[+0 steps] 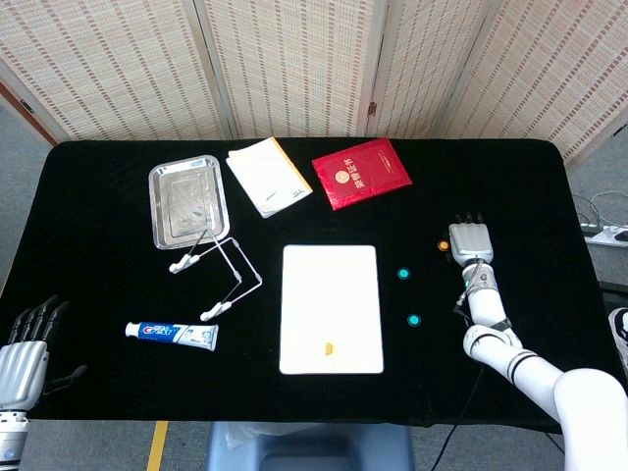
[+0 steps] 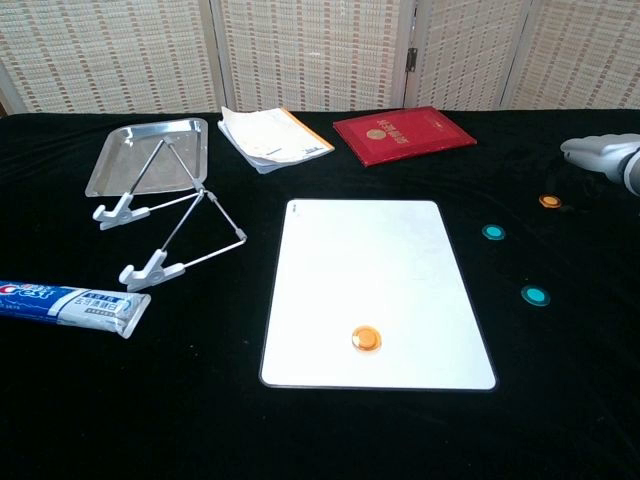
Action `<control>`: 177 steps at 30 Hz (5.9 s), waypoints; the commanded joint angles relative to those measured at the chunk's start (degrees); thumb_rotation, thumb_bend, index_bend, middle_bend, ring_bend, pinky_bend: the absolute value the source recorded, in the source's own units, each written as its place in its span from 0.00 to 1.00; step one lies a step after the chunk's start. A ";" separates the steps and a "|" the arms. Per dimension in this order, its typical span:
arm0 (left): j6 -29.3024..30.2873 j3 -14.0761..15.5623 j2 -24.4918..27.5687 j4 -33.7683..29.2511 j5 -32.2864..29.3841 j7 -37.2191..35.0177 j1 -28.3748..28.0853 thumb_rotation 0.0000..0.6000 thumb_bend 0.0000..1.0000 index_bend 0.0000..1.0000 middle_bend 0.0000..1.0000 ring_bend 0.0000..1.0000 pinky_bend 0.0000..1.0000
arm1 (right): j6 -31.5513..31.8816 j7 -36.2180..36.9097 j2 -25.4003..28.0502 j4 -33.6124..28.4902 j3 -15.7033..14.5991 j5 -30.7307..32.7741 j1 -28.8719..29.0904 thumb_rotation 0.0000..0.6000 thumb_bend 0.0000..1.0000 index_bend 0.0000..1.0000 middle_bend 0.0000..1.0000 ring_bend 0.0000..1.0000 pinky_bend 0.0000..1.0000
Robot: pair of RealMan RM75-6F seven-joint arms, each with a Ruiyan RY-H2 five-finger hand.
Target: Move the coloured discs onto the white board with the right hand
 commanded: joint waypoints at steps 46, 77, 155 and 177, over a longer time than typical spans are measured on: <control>0.00 -0.22 0.14 0.12 0.13 -0.42 -0.16 1.00 0.20 0.03 0.02 0.07 0.00 | 11.45 5.87 17.47 -41.41 -6.22 -26.97 -5.65 1.00 0.43 0.52 0.23 0.06 0.00; 0.48 0.34 -0.63 2.84 0.23 -3.56 0.81 1.00 0.20 0.03 0.02 0.07 0.00 | 13.16 -3.21 12.24 -49.11 -15.49 -42.01 -5.65 1.00 0.43 0.50 0.21 0.06 0.00; -0.21 0.47 -1.13 2.91 0.76 -3.20 0.11 1.00 0.20 0.03 0.02 0.07 0.00 | 19.97 11.98 10.82 -30.86 -14.04 -39.86 -17.12 1.00 0.43 0.45 0.22 0.06 0.00; 0.35 0.40 -0.87 2.69 1.06 -3.57 0.24 1.00 0.20 0.03 0.02 0.07 0.00 | 20.65 10.84 14.56 -40.05 -10.78 -41.62 -15.01 1.00 0.43 0.52 0.24 0.07 0.00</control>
